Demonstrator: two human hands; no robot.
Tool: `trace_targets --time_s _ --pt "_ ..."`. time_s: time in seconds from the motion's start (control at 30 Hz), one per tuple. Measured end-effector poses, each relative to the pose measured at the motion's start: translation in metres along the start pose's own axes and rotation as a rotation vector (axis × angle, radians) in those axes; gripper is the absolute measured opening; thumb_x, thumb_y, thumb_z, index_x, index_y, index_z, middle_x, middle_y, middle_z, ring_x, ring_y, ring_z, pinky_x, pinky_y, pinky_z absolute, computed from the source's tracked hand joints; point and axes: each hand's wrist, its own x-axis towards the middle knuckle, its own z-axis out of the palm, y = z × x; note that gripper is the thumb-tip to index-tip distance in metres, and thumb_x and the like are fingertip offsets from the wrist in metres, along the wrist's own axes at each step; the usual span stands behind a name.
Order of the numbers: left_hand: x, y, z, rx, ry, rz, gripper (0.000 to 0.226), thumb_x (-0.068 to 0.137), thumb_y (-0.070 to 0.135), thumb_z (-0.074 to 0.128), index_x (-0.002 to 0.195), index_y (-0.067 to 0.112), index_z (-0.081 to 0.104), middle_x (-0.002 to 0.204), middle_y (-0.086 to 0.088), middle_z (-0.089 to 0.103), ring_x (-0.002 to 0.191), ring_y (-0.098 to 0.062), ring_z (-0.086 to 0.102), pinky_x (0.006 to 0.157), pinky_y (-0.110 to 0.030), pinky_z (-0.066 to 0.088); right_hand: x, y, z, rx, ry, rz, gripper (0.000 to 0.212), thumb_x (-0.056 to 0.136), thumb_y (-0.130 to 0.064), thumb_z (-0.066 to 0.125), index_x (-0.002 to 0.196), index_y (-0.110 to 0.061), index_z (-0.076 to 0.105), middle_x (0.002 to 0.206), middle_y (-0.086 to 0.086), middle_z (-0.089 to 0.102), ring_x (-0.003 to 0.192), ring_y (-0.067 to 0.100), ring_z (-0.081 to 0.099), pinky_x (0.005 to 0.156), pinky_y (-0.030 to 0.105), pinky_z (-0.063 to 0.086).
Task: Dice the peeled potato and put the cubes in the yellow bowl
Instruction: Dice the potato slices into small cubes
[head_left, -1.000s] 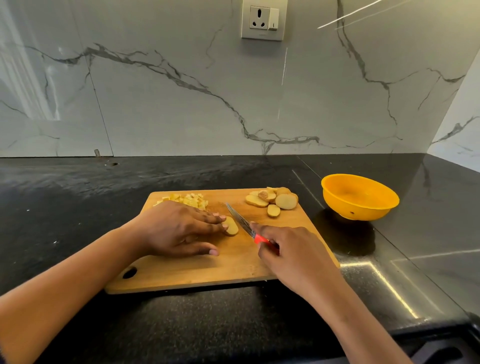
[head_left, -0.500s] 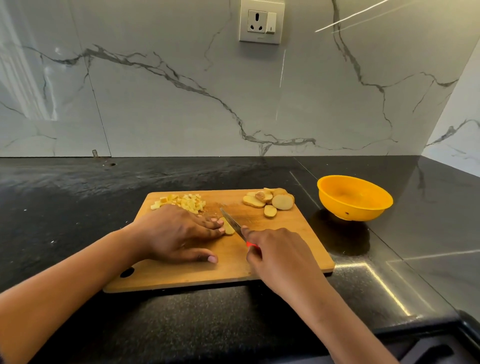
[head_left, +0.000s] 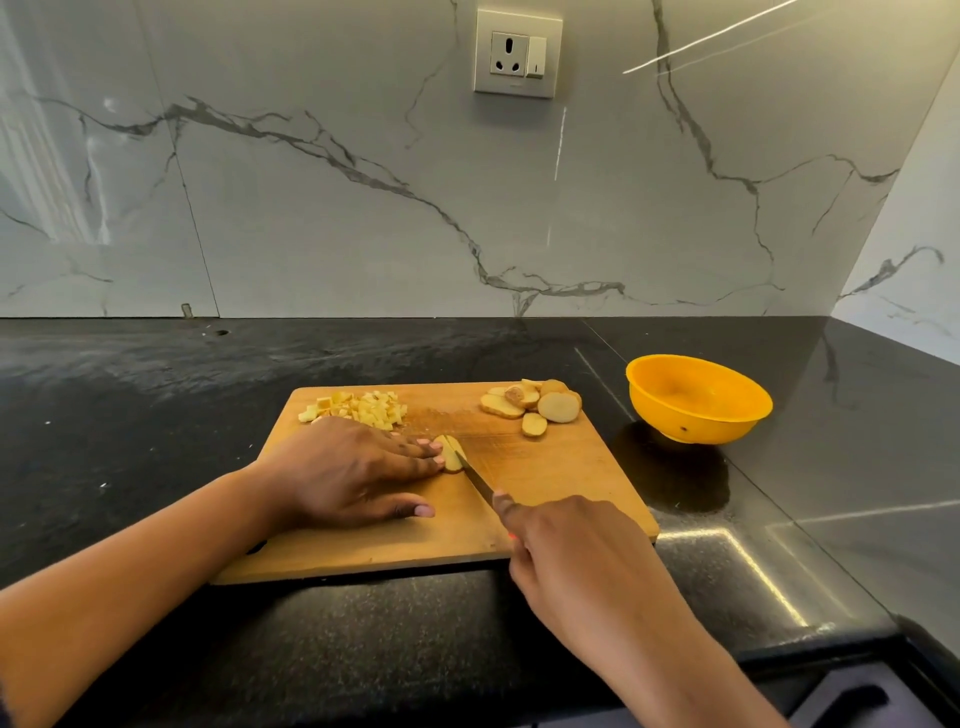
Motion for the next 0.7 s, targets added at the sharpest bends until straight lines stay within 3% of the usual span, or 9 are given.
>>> trace_targets --time_s 0.17,0.3,0.7 --pt "-0.002 0.002 0.003 0.001 0.064 0.008 0.051 0.097 0.057 0.034 0.123 0.023 0.062 0.124 0.008 0.062 0.112 -0.009 0.06 0.075 -0.034 0.059 -0.005 0.003 -0.011 0.039 0.044 0.019 0.048 0.101 -0.035 0.034 0.148 -0.034 0.027 0.106 -0.003 0.06 0.082 0.016 0.046 0.059 0.026 0.034" --pt "-0.003 0.003 0.001 0.005 0.078 0.027 0.05 0.096 0.054 0.038 0.119 0.019 0.066 0.12 0.004 0.065 0.11 -0.009 0.061 0.074 -0.032 0.059 -0.007 0.006 -0.022 0.095 0.117 0.039 0.048 0.099 -0.038 0.036 0.147 -0.042 0.026 0.107 -0.009 0.063 0.087 0.011 0.054 0.068 0.026 0.045" --pt "-0.003 -0.001 0.0 0.0 0.03 0.046 0.052 0.097 0.058 0.034 0.122 0.022 0.062 0.121 0.008 0.064 0.112 -0.006 0.059 0.082 -0.031 0.057 0.022 0.0 0.013 0.15 0.174 0.07 0.047 0.101 -0.038 0.036 0.147 -0.039 0.028 0.105 -0.009 0.063 0.086 0.012 0.053 0.068 0.027 0.041"
